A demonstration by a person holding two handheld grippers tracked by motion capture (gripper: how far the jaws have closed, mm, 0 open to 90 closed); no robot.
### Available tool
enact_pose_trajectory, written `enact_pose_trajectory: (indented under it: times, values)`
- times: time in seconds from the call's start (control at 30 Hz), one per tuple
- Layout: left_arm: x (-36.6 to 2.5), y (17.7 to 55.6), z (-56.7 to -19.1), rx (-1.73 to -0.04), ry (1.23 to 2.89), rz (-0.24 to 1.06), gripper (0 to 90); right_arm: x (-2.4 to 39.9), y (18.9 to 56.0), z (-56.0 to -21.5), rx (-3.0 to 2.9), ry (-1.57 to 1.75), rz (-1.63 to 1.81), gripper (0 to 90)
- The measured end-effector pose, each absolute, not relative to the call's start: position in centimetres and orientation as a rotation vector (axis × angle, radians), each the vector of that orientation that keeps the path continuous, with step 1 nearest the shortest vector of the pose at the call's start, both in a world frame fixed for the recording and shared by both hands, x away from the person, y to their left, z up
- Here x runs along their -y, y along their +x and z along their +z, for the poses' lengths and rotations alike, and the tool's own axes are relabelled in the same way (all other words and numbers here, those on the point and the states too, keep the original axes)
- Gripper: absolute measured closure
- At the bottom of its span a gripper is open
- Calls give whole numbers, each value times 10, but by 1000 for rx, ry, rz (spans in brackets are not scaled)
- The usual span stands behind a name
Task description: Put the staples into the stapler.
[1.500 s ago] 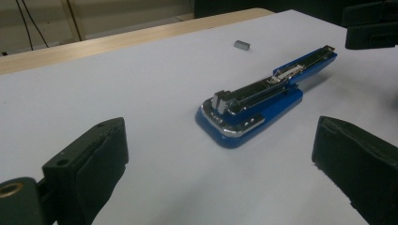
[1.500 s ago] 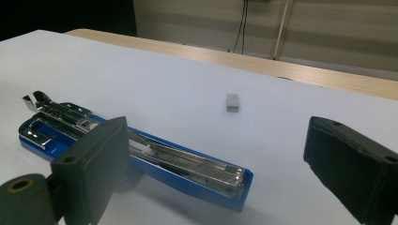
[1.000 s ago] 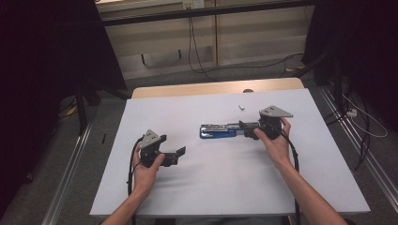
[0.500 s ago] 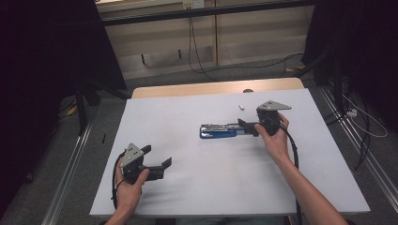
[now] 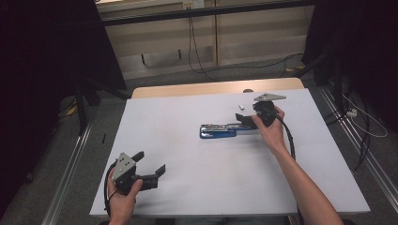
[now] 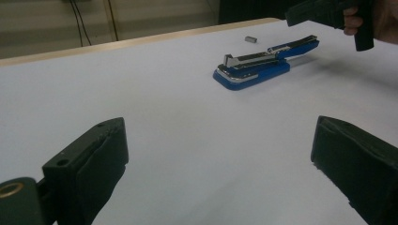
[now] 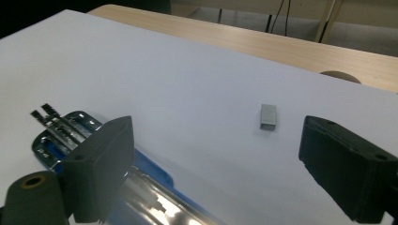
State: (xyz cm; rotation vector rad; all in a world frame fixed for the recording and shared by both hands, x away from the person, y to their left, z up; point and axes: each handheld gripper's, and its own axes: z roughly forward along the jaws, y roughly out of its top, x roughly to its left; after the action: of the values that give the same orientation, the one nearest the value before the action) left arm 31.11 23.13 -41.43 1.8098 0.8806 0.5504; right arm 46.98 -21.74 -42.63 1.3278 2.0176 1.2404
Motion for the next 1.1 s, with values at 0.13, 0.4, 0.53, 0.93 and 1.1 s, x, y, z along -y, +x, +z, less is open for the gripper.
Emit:
enact_pose_trajectory:
  times: [0.13, 0.4, 0.53, 0.93, 1.1]
  values:
    - [-229, 317, -417, -906, 1813, 556, 46, 215, 480, -425, -2065, 1345, 1127, 105]
    - [-231, 321, -419, -918, 1809, 537, 45, 220, 499, -425, -2055, 1360, 1052, 93]
    - [-231, 320, -417, -909, 1807, 529, 45, 223, 511, -427, -2072, 1385, 1065, 133]
    - [-234, 322, -418, -918, 1816, 512, 45, 221, 535, -428, -2121, 1416, 1034, 236]
    - [-233, 323, -420, -916, 1829, 503, 45, 214, 545, -426, -2166, 1399, 968, 309]
